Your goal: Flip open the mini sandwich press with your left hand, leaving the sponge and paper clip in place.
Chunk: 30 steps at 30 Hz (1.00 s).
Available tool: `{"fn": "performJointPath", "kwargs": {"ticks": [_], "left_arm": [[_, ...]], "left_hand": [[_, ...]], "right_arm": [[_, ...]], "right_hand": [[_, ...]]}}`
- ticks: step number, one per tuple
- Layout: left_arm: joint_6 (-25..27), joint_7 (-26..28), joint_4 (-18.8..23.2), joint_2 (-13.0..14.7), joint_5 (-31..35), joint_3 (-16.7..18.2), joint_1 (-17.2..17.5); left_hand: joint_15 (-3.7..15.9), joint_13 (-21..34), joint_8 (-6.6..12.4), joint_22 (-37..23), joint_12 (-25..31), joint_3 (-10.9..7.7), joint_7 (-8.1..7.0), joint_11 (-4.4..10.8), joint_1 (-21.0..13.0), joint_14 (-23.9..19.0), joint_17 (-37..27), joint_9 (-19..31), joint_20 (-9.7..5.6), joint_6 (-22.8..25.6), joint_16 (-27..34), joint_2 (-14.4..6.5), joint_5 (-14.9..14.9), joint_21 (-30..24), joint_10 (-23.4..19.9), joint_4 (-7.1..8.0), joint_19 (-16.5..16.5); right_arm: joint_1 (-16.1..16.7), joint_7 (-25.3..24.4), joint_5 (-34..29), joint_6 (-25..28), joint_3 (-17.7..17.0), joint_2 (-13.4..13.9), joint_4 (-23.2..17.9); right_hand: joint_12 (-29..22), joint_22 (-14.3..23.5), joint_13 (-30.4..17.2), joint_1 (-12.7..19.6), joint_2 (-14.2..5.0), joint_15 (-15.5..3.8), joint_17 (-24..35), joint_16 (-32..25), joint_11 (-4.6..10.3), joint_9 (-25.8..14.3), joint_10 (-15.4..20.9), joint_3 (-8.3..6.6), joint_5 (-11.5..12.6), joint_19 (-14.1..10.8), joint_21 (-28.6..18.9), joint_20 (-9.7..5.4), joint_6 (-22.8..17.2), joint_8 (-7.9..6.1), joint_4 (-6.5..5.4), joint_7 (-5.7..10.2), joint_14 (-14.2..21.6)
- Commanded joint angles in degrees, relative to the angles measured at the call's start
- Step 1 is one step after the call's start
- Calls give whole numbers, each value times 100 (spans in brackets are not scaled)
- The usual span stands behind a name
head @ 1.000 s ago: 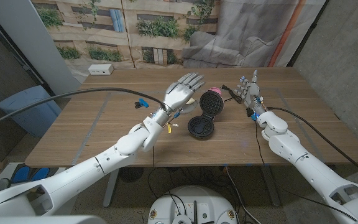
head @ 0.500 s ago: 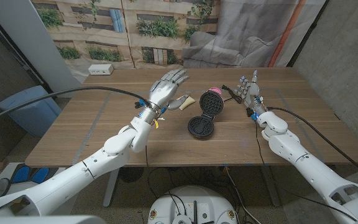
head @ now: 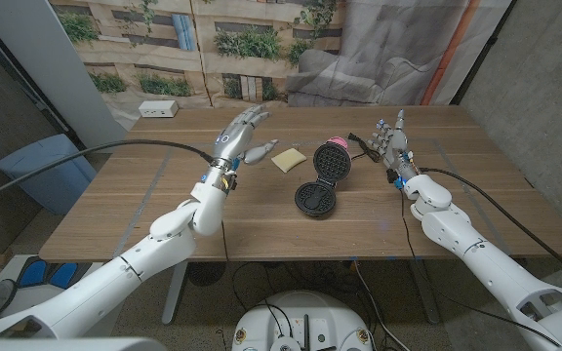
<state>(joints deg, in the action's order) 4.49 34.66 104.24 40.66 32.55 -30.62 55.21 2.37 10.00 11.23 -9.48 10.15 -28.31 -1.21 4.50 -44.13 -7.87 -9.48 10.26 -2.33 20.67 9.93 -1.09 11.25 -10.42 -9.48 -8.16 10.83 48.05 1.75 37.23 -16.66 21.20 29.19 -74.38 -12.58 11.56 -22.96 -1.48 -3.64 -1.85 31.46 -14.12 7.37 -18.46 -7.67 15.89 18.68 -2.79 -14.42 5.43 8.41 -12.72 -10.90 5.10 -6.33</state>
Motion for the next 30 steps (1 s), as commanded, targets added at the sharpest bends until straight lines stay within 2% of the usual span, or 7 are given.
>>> {"fn": "performJointPath", "kwargs": {"ticks": [1, 7, 16, 19, 23, 30], "left_arm": [[-692, -202, -578, -271, -1512, 428, 12], [-992, -602, -884, -394, -2326, 535, -66], [-951, -1208, -1037, -540, -3597, 795, -51], [-797, -1355, -1013, -539, -3951, 877, -46], [-847, -1547, -1136, -433, -4031, 817, -166], [-1042, -1722, -1429, -424, -4242, 779, -330]], "left_hand": [[-28, 8, -9, -8, 35, 44, 53, -30, 53, 14, -6, 14, -209, 8, 9, -22, -16, -18, -16, 8, -23], [-32, 8, -15, -10, 39, 70, 77, -37, 104, 7, -7, 14, -205, 1, 14, -53, -19, -26, -19, 19, -5], [-41, 9, -52, -14, 33, 134, 73, -49, 244, 65, -12, 13, -208, -92, 3, -125, -34, -16, 13, 66, -41], [-53, 9, -57, -14, 33, 155, 82, -46, 290, 85, -12, 13, -209, -108, 0, -144, -40, -9, 19, 81, -67], [-60, 9, -59, -15, 35, 169, 87, -46, 324, 92, -12, 13, -213, -120, 1, -169, -42, -6, 21, 89, -81], [-70, 9, -62, -16, 33, 184, 109, -63, 366, 109, -9, 12, -217, -140, 0, -217, -43, -4, 35, 90, -102]], "right_arm": [[0, 2, 0, 0, 0, 0, 1], [0, 1, 0, 0, 1, 0, 2], [0, 2, 0, -1, 1, 0, 2], [1, 1, 0, -1, 0, 0, 1], [3, 0, 0, -1, 0, 0, -1], [4, 0, 0, 0, 0, 2, -3]], "right_hand": [[-33, 22, -30, 19, -515, -129, 22, -18, -25, -32, -38, 26, 33, -9, -23, 51, 32, -25, 6, 1, -31], [-31, 22, -30, 19, -516, -130, 22, -19, -30, -32, -43, 26, 33, -13, -24, 48, 30, -25, 6, -4, -28], [-32, 22, -30, 19, -515, -133, 22, -18, -27, -32, -40, 26, 33, -10, -23, 52, 34, -24, 6, -9, -31], [-31, 22, -30, 18, -515, -132, 22, -19, -24, -32, -43, 26, 33, -10, -23, 54, 35, -23, 6, -9, -27], [-30, 22, -30, 19, -514, -133, 22, -18, -22, -32, -44, 27, 33, -10, -23, 55, 35, -23, 6, -7, -28], [-29, 22, -30, 18, -514, -136, 22, -17, -25, -32, -49, 26, 34, -13, -24, 53, 34, -23, 6, -10, -33]]}}
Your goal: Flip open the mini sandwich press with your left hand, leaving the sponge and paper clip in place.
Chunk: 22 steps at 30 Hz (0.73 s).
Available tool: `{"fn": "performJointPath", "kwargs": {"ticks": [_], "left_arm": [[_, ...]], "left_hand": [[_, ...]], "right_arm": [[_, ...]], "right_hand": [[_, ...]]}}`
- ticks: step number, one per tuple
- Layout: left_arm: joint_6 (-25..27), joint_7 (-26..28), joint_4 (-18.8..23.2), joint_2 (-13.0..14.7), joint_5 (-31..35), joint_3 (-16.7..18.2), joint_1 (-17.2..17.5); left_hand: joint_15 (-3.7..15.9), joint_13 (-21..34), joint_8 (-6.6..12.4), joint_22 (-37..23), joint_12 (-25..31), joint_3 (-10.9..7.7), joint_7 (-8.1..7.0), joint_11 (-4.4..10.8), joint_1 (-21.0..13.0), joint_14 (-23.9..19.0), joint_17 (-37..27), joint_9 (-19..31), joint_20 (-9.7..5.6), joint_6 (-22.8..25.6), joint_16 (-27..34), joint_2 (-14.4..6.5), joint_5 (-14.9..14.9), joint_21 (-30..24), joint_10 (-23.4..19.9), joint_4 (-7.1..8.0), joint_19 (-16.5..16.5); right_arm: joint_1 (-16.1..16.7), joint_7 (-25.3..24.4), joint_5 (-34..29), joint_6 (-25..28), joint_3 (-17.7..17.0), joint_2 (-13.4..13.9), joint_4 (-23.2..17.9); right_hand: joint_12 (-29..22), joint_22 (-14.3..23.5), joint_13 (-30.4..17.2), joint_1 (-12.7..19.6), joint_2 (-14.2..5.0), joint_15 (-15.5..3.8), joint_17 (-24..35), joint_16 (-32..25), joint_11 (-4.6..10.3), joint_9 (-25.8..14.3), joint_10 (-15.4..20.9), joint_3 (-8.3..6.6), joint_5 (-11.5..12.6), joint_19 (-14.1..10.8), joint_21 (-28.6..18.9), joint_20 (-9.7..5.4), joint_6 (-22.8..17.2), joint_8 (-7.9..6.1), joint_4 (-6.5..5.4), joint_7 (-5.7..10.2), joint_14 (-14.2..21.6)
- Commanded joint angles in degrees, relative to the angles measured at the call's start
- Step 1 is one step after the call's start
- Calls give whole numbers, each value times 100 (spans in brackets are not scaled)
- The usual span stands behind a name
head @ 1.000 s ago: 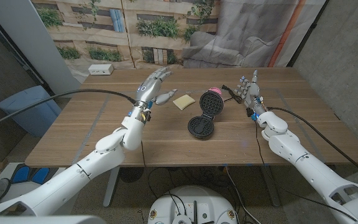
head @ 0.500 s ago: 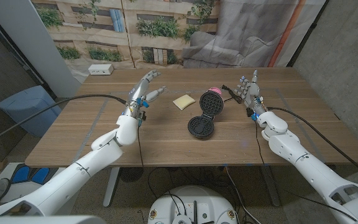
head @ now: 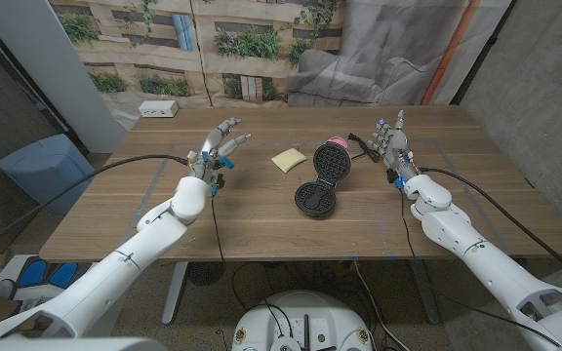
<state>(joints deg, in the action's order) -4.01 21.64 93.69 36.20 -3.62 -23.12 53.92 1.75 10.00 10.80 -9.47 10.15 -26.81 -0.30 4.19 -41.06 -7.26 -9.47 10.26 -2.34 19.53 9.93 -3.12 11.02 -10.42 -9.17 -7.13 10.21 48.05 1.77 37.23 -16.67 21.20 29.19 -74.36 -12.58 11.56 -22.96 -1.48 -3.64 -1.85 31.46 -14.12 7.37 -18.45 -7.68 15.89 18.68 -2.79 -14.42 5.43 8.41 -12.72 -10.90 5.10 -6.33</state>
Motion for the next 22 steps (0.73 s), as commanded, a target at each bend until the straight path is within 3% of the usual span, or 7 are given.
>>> {"fn": "performJointPath", "kwargs": {"ticks": [1, 9, 12, 22], "left_arm": [[-211, -430, -407, 20, -658, 35, -216], [-184, -737, -545, 23, -1101, 47, -328], [-29, -772, -552, -89, -1440, 98, -305], [-255, -709, -878, -323, -1938, 194, -227]], "left_hand": [[-7, 9, -20, -17, 33, 36, 19, -28, 62, 50, -10, 12, -217, -31, 0, -19, -20, -4, 6, -14, -43], [-13, 9, -26, -18, 36, 60, 36, -22, 121, 65, -8, 11, -234, -65, 0, -69, -24, -5, 8, -11, -60], [-12, 11, -37, -21, 33, 103, 52, -70, 252, 69, -19, 12, -255, -126, 14, -162, -41, -5, 33, 54, -89], [-27, 13, -69, -23, 24, 228, -2, -70, 530, 181, -14, 7, -301, -327, -6, -245, -73, 11, 113, 113, -213]], "right_arm": [[3, -2, 1, 1, 0, 2, -6], [2, -3, 1, 3, 0, 2, -6], [2, -2, 1, 3, 0, 2, -6], [2, -1, 0, 1, 0, 1, -4]], "right_hand": [[-29, 22, -30, 18, -514, -132, 22, -17, -26, -32, -47, 27, 34, -11, -24, 53, 30, -25, 6, -11, -32], [-30, 22, -30, 18, -514, -135, 22, -17, -24, -32, -46, 27, 33, -12, -24, 52, 29, -25, 6, -11, -31], [-31, 22, -30, 18, -515, -135, 22, -17, -24, -32, -44, 27, 33, -11, -23, 50, 27, -26, 5, -8, -31], [-31, 22, -30, 18, -516, -127, 22, -18, -24, -32, -42, 26, 33, -6, -22, 52, 34, -24, 5, -5, -30]]}}
